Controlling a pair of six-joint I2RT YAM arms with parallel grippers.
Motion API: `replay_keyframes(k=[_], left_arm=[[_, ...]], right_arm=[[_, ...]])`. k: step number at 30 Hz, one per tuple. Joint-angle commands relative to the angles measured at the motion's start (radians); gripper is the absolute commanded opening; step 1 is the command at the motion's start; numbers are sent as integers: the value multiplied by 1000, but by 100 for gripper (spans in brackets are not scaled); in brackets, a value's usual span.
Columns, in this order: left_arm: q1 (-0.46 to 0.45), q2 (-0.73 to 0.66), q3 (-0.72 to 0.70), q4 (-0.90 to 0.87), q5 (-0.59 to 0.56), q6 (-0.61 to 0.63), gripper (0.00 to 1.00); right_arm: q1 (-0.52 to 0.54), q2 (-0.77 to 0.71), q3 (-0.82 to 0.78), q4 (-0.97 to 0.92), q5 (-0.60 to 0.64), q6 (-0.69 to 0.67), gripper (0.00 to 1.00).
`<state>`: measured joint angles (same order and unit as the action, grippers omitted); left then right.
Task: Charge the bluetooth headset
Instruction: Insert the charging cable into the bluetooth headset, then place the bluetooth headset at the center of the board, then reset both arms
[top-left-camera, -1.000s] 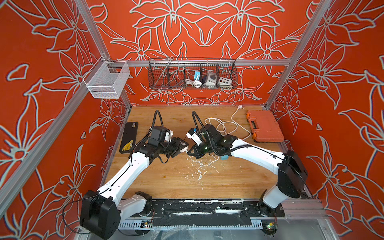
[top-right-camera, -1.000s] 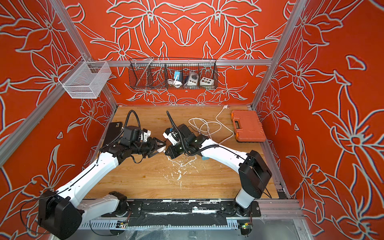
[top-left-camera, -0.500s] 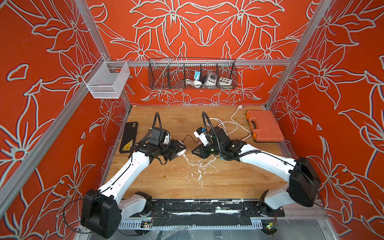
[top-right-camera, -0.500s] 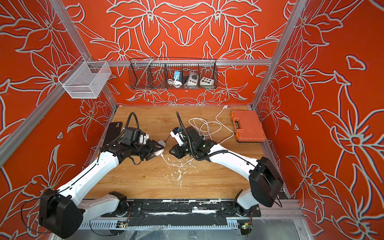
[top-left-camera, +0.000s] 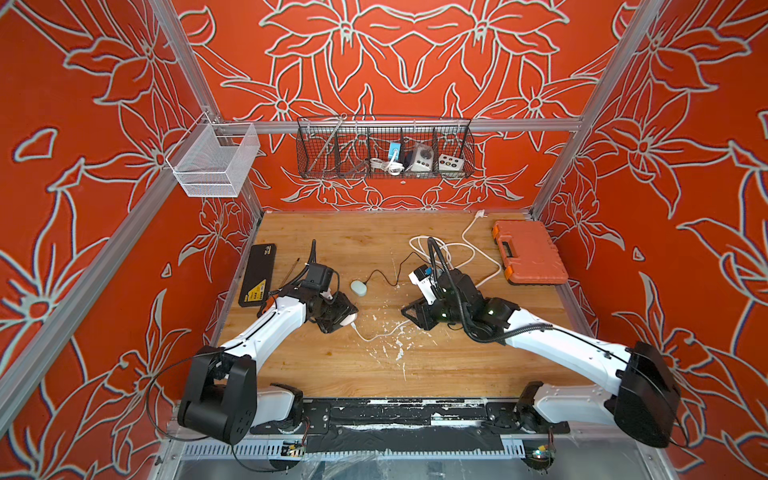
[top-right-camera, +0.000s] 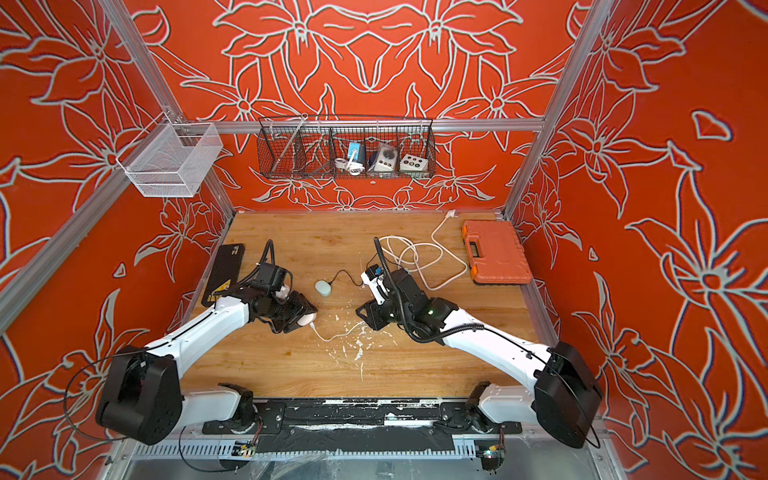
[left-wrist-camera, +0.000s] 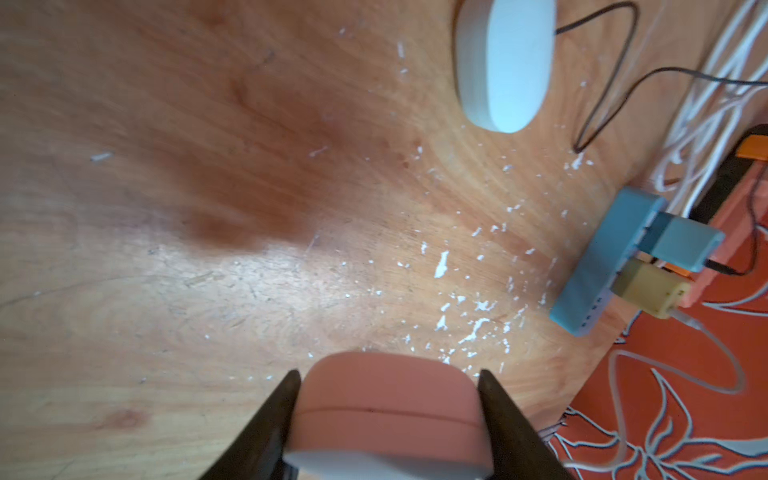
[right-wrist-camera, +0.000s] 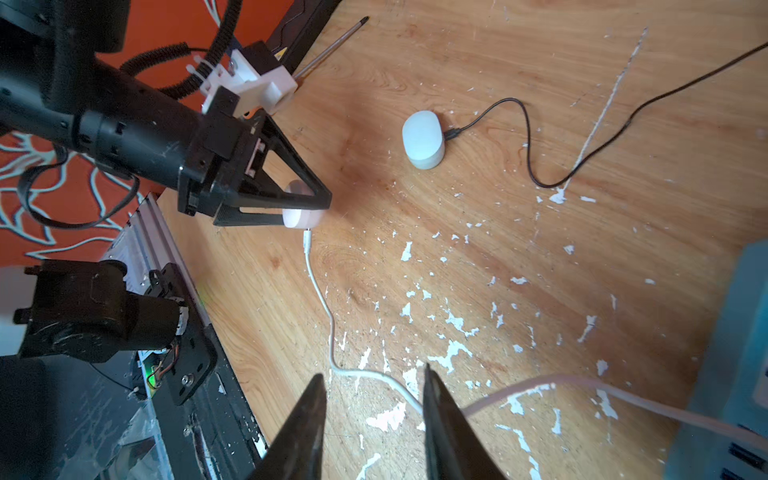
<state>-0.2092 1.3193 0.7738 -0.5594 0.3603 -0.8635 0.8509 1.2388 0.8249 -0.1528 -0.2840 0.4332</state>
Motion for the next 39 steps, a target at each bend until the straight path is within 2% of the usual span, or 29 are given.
replay_keyframes(k=[1,10,18,19,20,21,26,29,30,31,32,33,38,39], left_arm=[[6,34,-1,0,-64,24,19],[7,146,1,19,-95,38,37],[7,162,23,-8,-127,66,69],[7,155,27,-20,-139,68,76],[7,145,32,-30,-150,75,92],[7,134,38,-42,-160,79,99],[17,59,74,-100,-203,108,99],[32,-17,97,-134,-250,140,99],[38,-44,109,-145,-275,161,99],[40,-67,118,-153,-305,182,99],[44,-94,129,-158,-342,206,99],[50,-122,137,-156,-374,234,99],[82,-226,139,-71,-560,333,99],[85,-233,127,-30,-584,387,99]], right_arm=[[0,-43,-35,1,70,2,41],[0,-85,-67,-33,128,-1,42],[1,-121,-80,-62,190,-7,43],[0,-124,-82,-59,199,-6,44],[0,-127,-82,-61,210,-7,45],[1,-129,-80,-63,219,-9,46],[-2,-152,-47,-113,302,-32,53],[-17,-187,-32,-142,388,-34,62],[-25,-198,-24,-156,433,-27,67],[-35,-205,-18,-166,463,-26,77],[-48,-213,-10,-180,508,-23,83],[-63,-218,-2,-195,563,-17,96],[-147,-226,-20,-184,900,14,98],[-164,-228,-46,-155,972,14,98]])
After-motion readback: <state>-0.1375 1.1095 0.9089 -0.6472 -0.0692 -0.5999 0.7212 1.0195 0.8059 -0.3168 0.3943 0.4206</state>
